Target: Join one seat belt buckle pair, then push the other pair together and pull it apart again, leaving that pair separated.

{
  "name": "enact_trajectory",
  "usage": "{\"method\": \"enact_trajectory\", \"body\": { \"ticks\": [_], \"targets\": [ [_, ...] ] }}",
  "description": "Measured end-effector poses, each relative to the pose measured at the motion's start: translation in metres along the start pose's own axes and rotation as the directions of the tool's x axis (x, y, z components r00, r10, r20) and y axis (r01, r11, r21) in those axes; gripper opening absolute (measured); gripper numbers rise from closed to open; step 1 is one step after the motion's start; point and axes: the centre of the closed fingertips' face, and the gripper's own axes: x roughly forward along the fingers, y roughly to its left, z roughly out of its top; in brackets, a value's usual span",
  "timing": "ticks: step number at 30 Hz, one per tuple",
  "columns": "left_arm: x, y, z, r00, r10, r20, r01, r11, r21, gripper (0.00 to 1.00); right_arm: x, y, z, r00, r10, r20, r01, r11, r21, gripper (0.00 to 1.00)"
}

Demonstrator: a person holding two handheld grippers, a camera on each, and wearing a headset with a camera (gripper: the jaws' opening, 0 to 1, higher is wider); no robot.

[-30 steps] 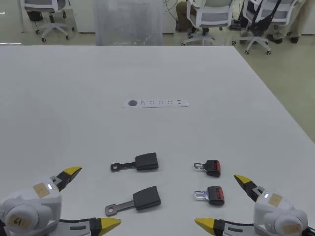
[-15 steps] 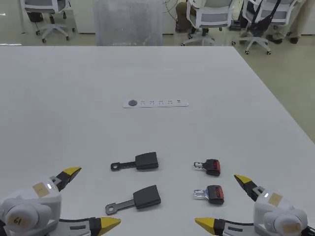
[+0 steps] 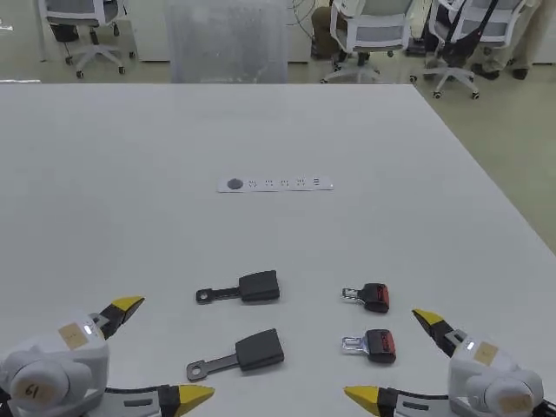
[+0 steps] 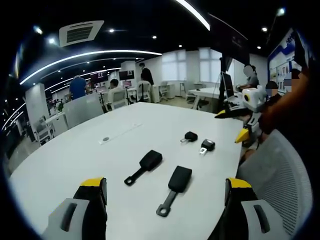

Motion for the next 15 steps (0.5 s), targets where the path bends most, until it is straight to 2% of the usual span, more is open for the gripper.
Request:
{"method": "enact_trajectory", "body": {
  "ticks": [6,15],
  "targets": [
    [0.000,0.003,-0.001,1.0000,0.003,-0.001,-0.003,1.000,0.000,1.00,0.001,-0.002,-0.001,1.0000,-0.002,-0.001,0.002,1.000,-0.002,1.00],
    [-0.004,0.011,-0.012,0.9995,0.010,-0.028,-0.010,1.000,0.008,1.00,0.001,-0.004,-0.008,0.9999,-0.006,-0.016,0.006,1.000,0.001,1.00]
  ]
}}
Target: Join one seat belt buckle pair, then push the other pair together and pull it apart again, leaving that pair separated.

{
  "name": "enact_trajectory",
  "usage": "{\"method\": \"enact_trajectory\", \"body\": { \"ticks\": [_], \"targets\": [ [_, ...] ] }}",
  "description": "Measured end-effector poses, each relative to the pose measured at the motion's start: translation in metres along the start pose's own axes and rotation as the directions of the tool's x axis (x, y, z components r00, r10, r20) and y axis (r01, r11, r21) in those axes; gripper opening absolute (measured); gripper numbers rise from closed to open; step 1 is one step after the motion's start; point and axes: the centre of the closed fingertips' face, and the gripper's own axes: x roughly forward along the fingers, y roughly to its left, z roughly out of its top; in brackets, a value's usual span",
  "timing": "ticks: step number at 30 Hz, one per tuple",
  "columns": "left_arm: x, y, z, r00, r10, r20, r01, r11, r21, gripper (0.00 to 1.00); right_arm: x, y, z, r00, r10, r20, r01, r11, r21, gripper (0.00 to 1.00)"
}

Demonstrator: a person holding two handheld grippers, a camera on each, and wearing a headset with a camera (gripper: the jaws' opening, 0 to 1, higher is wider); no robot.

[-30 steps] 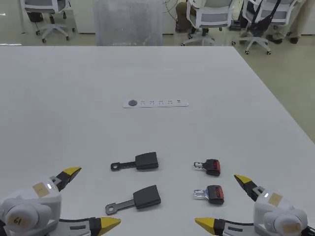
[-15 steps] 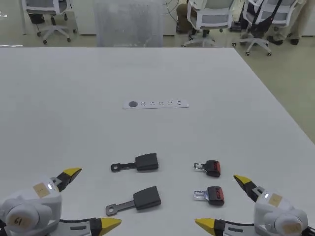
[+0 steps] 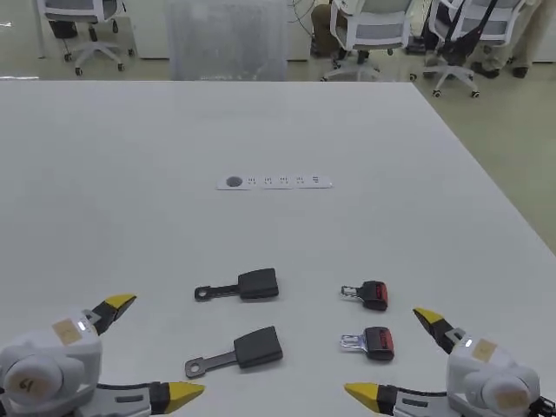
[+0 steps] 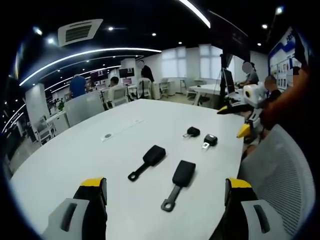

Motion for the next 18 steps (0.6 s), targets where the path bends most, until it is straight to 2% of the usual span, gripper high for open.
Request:
{"method": "enact_trajectory", "body": {
  "ticks": [7,18],
  "targets": [
    [-0.0018,0.0053,-0.0057,1.0000,0.005,-0.008,-0.005,1.000,-0.003,1.00,-0.0012,-0.0008,-0.0012,1.0000,-0.003,-0.007,0.003,1.000,0.001,1.00],
    [-0.0033,0.0006,-0.0065,0.9999,0.008,-0.012,-0.008,1.000,-0.020,1.00,0.0011,-0.0009,-0.0004,1.0000,0.000,-0.008,0.000,1.000,0.000,1.00]
  ]
}}
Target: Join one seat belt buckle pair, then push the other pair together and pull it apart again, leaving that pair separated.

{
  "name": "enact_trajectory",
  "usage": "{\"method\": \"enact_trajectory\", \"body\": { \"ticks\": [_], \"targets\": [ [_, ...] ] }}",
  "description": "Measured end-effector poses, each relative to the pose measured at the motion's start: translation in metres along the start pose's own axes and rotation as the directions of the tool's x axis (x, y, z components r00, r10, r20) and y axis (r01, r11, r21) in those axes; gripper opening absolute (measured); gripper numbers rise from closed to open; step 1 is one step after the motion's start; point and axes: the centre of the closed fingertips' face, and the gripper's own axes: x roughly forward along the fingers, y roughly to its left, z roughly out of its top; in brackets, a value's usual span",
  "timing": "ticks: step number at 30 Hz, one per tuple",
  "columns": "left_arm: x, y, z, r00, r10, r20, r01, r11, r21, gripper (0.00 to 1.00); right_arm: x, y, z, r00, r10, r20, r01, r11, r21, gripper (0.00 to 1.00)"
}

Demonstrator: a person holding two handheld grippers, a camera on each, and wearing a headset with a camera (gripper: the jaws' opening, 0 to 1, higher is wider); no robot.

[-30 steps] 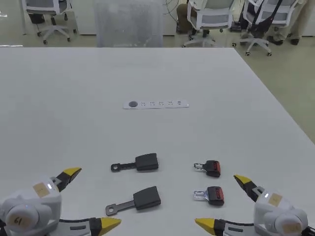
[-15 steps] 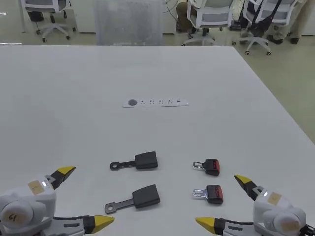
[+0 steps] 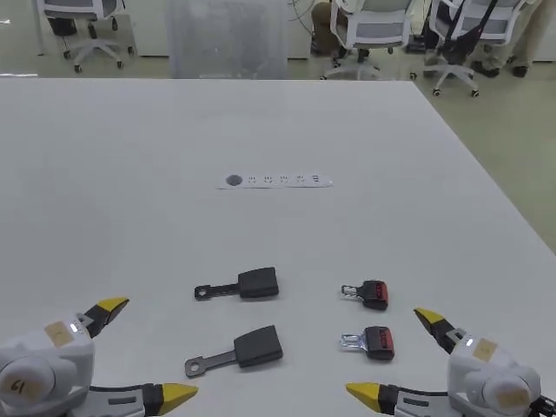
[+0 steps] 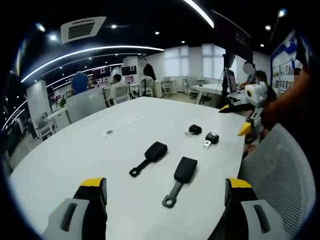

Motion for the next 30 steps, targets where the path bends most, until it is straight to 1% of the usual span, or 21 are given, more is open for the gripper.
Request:
{"method": "enact_trajectory", "body": {
  "ticks": [9,13,16,20,23,25,27,30],
  "targets": [
    [0.001,0.002,-0.002,1.0000,-0.004,-0.004,0.004,1.000,-0.004,1.00,0.003,0.000,-0.001,0.9999,0.008,-0.008,-0.008,1.000,-0.004,1.00],
    [0.003,0.002,-0.004,0.9999,-0.009,-0.007,0.009,1.000,-0.006,1.00,0.004,0.001,-0.003,0.9997,0.019,-0.014,-0.019,1.000,-0.006,1.00],
    [0.006,0.001,-0.004,0.9999,-0.012,-0.008,0.012,1.000,-0.005,1.00,0.005,0.001,-0.004,0.9993,0.030,-0.024,-0.030,1.000,-0.008,1.00],
    [0.010,0.001,-0.001,0.9999,-0.014,-0.003,0.014,1.000,-0.013,1.00,0.005,0.000,-0.003,0.9991,0.038,-0.018,-0.038,0.999,-0.015,1.00],
    [0.013,-0.001,-0.001,0.9998,-0.019,-0.005,0.019,1.000,-0.010,1.00,0.007,-0.001,-0.005,0.9982,0.051,-0.032,-0.051,0.999,-0.014,1.00],
    [0.015,0.000,-0.001,0.9998,-0.019,-0.004,0.019,1.000,-0.017,1.00,0.008,-0.002,-0.005,0.9980,0.053,-0.035,-0.053,0.998,-0.013,1.00],
    [0.018,-0.001,-0.001,0.9998,-0.019,-0.002,0.019,1.000,-0.011,1.00,0.008,-0.002,-0.006,0.9976,0.060,-0.035,-0.060,0.998,-0.011,1.00],
    [0.022,-0.003,-0.001,0.9996,-0.026,-0.011,0.026,1.000,-0.016,1.00,0.009,-0.003,-0.008,0.9970,0.065,-0.042,-0.065,0.998,-0.011,1.00]
  ]
}}
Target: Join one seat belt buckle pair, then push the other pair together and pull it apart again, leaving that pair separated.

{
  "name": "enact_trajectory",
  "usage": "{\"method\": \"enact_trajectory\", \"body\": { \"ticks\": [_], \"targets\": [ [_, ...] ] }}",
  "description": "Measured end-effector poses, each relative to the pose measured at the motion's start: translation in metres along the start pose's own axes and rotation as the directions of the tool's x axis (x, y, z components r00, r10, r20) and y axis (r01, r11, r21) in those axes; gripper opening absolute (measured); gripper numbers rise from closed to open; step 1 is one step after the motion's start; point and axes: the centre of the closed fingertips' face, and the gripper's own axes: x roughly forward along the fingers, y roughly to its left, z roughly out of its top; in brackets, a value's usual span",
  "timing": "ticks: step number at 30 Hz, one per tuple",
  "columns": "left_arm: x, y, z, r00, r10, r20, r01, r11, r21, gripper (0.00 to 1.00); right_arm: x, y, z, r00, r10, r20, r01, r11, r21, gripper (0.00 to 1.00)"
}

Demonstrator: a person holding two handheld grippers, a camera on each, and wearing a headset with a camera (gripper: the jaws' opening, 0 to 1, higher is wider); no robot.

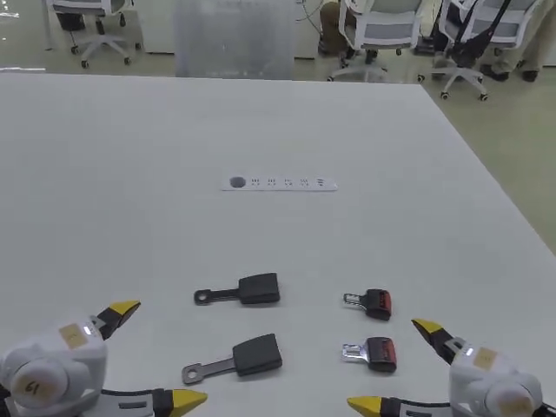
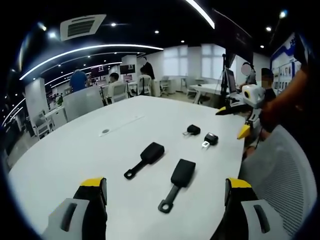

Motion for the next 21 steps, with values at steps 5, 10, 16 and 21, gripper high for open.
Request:
{"method": "enact_trajectory", "body": {
  "ticks": [5,10,16,21],
  "targets": [
    [0.010,-0.006,-0.001,0.9998,-0.015,-0.012,0.015,1.000,0.005,1.00,0.002,-0.007,-0.005,0.9999,0.004,-0.014,-0.004,1.000,0.003,1.00],
    [0.022,-0.012,-0.001,0.9989,-0.040,-0.024,0.040,0.999,0.017,1.00,0.005,-0.013,-0.007,0.9996,0.019,-0.022,-0.019,1.000,0.009,1.00],
    [0.039,-0.020,-0.005,0.9953,-0.074,-0.062,0.074,0.997,0.000,0.98,0.009,-0.022,-0.012,0.9988,0.032,-0.037,-0.032,0.999,-0.009,0.98],
    [0.051,-0.022,-0.005,0.9943,-0.088,-0.060,0.087,0.996,-0.008,0.99,0.013,-0.028,-0.022,0.9965,0.056,-0.062,-0.056,0.998,0.002,0.98]
  ]
}}
